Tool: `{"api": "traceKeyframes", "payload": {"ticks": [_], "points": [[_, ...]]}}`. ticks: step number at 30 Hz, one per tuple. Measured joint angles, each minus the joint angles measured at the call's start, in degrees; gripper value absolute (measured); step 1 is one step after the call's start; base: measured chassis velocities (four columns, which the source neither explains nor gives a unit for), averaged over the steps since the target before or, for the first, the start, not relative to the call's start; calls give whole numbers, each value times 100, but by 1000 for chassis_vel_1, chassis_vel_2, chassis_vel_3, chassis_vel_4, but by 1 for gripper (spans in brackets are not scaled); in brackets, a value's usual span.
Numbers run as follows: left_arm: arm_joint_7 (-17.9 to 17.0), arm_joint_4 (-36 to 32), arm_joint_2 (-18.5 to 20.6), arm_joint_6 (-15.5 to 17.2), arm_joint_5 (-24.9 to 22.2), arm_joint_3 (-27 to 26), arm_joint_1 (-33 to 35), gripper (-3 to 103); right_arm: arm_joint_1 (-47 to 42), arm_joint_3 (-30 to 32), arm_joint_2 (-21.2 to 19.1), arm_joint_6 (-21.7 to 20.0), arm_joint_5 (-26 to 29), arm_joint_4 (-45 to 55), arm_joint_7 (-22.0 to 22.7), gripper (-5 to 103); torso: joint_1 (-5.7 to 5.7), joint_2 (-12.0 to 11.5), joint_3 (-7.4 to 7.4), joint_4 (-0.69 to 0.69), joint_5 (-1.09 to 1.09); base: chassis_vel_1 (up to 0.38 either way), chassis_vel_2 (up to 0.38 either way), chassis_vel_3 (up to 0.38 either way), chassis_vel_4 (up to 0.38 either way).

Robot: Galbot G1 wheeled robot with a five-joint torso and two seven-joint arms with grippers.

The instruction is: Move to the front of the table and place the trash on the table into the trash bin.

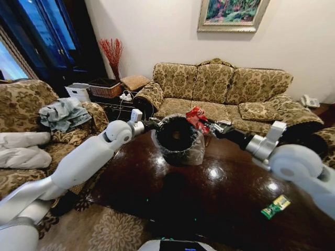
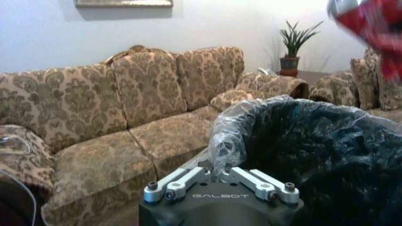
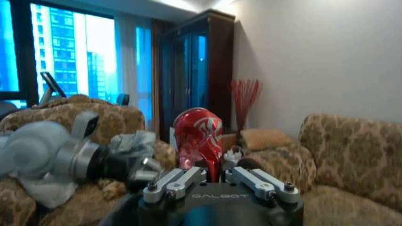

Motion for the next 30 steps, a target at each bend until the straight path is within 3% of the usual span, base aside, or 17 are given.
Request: {"api": "traceKeyframes", "payload": {"ticks": [2,3,4,7,8,10,11,13,15,16,17,18,19,21,26,29,30], "points": [[-75,-160,68,54,-2,-107,120,4,604,-310,-16,-50,243,-90,16,10,-2,1,-2,-2,-9,0,0,0,0],[-137,-275,126,84,-14,-210,207,4,1286,-1055,118,-153,357,-207,112,10,-2,1,-2,-4,-5,0,0,0,0],[-137,-275,126,84,-14,-210,207,4,1286,-1055,118,-153,357,-207,112,10,-2,1,-2,-4,-5,0,0,0,0],[-221,-449,192,125,-50,-334,359,4,2939,-2828,724,-221,500,-418,520,10,-2,0,0,-4,4,0,0,0,0],[-249,-510,227,136,-71,-409,432,4,4027,-3755,1155,-175,517,-567,778,10,-1,1,0,-2,-2,0,0,0,0],[-250,-518,244,136,-74,-445,459,4,4479,-4151,1379,-156,504,-659,853,10,-1,1,0,-1,-5,0,0,0,0],[-216,-476,268,109,-75,-549,519,4,5549,-5113,1921,-122,459,-968,1041,10,0,0,0,0,-6,0,0,0,0],[-167,-433,282,88,-72,-606,548,4,5974,-5495,2199,-99,446,-1145,1142,10,0,0,0,0,-7,0,0,0,0],[125,-275,531,-87,-58,-1073,892,4,7054,-6354,3277,-56,330,-2103,1256,10,0,1,0,-9,-16,0,0,0,0],[280,-168,761,-299,-70,-1330,1127,4,7383,-6527,3872,-55,193,-2762,1179,10,0,0,1,-3,-6,0,0,0,0],[280,-168,761,-299,-70,-1330,1127,4,7383,-6527,3872,-55,193,-2762,1179,10,0,0,1,-3,-6,0,0,0,0],[365,10,881,-476,-73,-1411,1224,4,7589,-6586,4328,-63,99,-3221,1094,10,0,0,1,5,-2,0,0,0,0],[418,249,938,-579,-45,-1425,1262,4,7837,-6614,4988,-93,18,-3764,854,10,1,0,1,11,-8,0,0,0,0],[424,290,871,-529,8,-1422,1252,4,7994,-6570,5599,-239,55,-3924,628,10,2,-1,2,12,-21,0,0,0,0],[455,221,1107,-630,-51,-1631,1367,4,8277,-6858,5844,-396,480,-3093,803,10,0,1,-2,1,-12,0,0,0,0],[449,363,1100,-648,-45,-1617,1300,4,8003,-6789,5354,-456,410,-2623,726,10,-5,2,-3,0,-6,0,0,0,0],[452,340,1149,-647,-49,-1629,1313,4,7859,-6692,4839,-456,367,-2444,748,10,-5,2,-2,-4,1,0,0,0,0]]}}
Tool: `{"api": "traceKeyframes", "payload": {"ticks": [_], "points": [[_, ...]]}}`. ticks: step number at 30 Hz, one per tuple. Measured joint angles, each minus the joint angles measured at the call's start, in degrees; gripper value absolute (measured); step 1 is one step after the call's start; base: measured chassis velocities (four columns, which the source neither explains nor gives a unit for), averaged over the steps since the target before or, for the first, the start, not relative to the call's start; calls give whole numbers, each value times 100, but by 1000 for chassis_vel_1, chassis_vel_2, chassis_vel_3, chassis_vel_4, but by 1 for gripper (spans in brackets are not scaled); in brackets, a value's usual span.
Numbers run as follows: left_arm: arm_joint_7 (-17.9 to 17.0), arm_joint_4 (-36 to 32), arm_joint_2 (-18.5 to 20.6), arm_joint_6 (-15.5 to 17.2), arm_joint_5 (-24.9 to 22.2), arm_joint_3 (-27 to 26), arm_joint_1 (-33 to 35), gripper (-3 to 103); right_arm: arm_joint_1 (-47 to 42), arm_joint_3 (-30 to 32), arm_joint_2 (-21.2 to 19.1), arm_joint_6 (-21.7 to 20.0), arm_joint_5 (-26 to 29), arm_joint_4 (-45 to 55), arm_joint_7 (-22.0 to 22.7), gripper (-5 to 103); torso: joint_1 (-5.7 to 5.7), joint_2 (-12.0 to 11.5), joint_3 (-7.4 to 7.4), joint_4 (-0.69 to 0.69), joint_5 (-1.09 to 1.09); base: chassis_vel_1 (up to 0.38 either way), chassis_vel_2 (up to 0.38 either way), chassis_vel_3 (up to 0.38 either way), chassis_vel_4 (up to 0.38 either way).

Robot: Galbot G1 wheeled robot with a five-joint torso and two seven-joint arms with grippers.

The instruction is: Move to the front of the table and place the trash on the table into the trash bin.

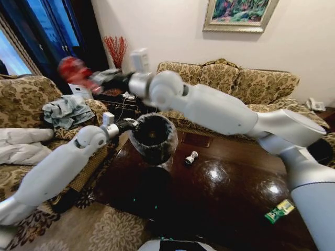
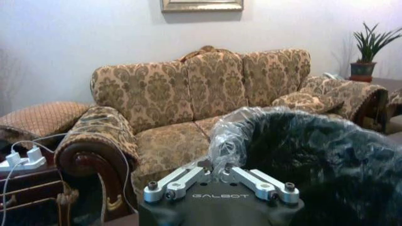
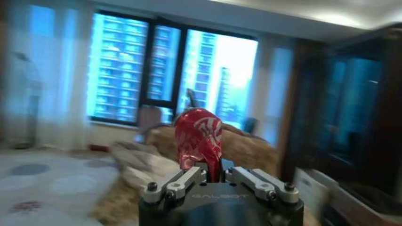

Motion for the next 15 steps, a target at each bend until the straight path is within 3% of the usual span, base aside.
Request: {"api": "traceKeyframes", "payload": {"ticks": [5,7,9,11,12,13,15], "points": [[-26,-151,32,42,2,-33,29,4,-351,572,-1021,-91,-114,86,12,10,5,0,2,-8,3,-18,-20,-4,-12],[-31,-146,46,45,1,-36,29,4,-384,628,-1174,-124,-87,130,-6,10,7,-1,3,-8,1,-51,-13,-19,-20],[-74,-114,79,62,10,-55,29,4,-609,773,-1880,-221,72,555,-99,10,7,-1,3,1,-4,0,0,0,0],[-93,-97,77,72,10,-62,22,4,-870,895,-2298,-268,69,831,-222,10,5,-1,2,6,-6,0,0,0,0],[-93,-97,77,72,10,-62,22,4,-870,895,-2298,-268,69,831,-222,10,5,-1,2,6,-6,0,0,0,0],[-128,-102,55,94,9,-65,13,4,-1281,1158,-2610,-280,12,1090,-278,10,2,0,0,6,-7,0,0,0,0],[-158,-134,12,126,3,-66,-14,4,-1881,1472,-2820,-236,-138,1361,-233,10,1,0,0,0,-4,0,0,0,0]]}}
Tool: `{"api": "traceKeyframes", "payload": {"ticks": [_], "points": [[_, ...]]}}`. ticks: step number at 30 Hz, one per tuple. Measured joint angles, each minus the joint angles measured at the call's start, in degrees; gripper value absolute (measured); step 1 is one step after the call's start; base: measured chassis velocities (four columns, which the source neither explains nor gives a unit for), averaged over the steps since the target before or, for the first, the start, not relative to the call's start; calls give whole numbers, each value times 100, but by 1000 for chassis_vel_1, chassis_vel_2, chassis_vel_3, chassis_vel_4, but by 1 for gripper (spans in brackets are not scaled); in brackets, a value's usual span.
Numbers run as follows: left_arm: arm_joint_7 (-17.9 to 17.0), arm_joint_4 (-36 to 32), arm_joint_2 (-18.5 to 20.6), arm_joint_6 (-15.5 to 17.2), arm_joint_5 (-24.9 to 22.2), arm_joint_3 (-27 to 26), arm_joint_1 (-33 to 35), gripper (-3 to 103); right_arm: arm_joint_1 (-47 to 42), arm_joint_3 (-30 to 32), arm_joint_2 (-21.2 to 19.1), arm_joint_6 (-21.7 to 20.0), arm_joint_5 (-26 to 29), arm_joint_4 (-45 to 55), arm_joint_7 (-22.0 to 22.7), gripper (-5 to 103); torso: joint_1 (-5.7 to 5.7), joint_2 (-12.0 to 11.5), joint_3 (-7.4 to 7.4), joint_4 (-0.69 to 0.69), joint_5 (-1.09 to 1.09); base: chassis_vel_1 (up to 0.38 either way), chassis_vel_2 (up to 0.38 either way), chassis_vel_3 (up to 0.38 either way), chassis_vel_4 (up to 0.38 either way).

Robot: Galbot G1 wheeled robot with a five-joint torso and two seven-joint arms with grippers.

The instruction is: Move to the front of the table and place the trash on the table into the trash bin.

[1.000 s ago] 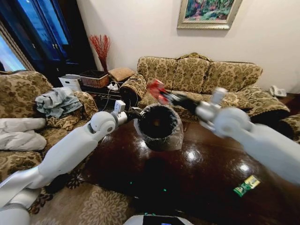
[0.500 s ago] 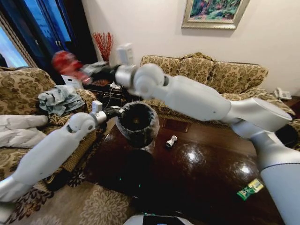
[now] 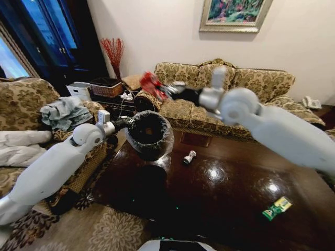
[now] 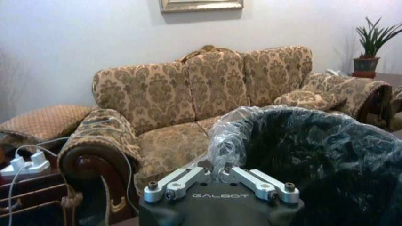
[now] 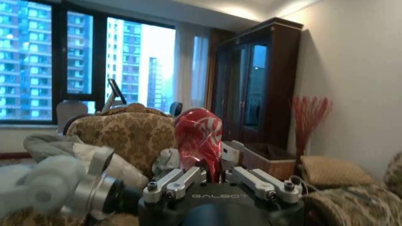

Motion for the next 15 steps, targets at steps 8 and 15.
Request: {"api": "traceKeyframes", "payload": {"ticks": [8,15], "points": [[-85,-176,-75,103,-89,-7,16,4,-1339,285,331,425,-892,109,617,10,5,-2,3,2,3,0,0,0,0],[-98,-134,-204,132,-49,-8,76,4,-1350,137,511,509,-949,68,782,10,2,-1,2,5,-4,0,0,0,0]]}}
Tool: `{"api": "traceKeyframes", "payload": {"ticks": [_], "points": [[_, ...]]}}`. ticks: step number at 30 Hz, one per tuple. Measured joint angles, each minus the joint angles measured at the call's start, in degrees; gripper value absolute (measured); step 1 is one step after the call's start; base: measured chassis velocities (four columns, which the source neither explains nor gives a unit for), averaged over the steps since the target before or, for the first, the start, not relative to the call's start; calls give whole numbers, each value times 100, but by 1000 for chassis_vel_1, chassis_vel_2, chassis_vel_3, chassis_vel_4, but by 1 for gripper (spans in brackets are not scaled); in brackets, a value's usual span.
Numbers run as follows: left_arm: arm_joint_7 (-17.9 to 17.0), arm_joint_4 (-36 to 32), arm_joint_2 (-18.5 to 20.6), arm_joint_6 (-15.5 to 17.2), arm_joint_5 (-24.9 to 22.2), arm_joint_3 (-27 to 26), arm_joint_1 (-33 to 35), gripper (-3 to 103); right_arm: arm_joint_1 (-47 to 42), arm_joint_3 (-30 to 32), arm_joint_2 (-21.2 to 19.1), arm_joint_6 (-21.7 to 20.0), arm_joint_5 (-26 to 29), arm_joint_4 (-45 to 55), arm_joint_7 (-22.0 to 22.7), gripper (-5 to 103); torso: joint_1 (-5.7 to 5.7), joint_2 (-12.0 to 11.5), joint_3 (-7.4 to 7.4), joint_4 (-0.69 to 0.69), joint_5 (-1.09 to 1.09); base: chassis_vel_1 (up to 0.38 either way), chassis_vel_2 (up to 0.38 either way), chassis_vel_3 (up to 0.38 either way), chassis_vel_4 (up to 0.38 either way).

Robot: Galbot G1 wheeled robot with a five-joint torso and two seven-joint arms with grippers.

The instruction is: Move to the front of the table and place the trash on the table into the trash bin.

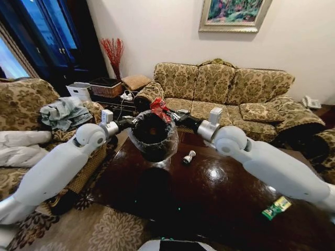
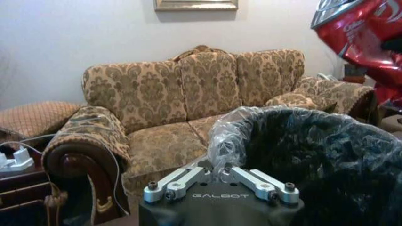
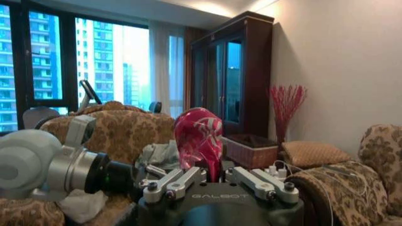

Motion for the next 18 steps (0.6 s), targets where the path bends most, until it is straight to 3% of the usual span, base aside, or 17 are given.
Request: {"api": "traceKeyframes", "payload": {"ticks": [6,12,15,16,18], "points": [[-16,-27,-84,6,46,30,22,4,8,-176,-19,-128,-77,23,0,12,1,-1,0,-7,4,0,0,0,0],[-61,-79,-98,96,21,85,-50,4,146,-358,207,-125,-173,-114,96,38,0,0,0,0,3,0,0,0,0],[-72,-95,-88,106,19,86,-46,4,193,-355,224,-139,-175,-125,97,44,1,0,0,-1,1,0,0,0,0],[-74,-114,-66,106,15,84,-32,4,203,-341,209,-138,-174,-122,108,55,1,-1,0,-2,2,0,0,0,0],[-73,-121,-46,107,14,81,-22,4,203,-300,178,-134,-161,-107,124,55,1,-1,0,-2,5,0,0,0,0]]}}
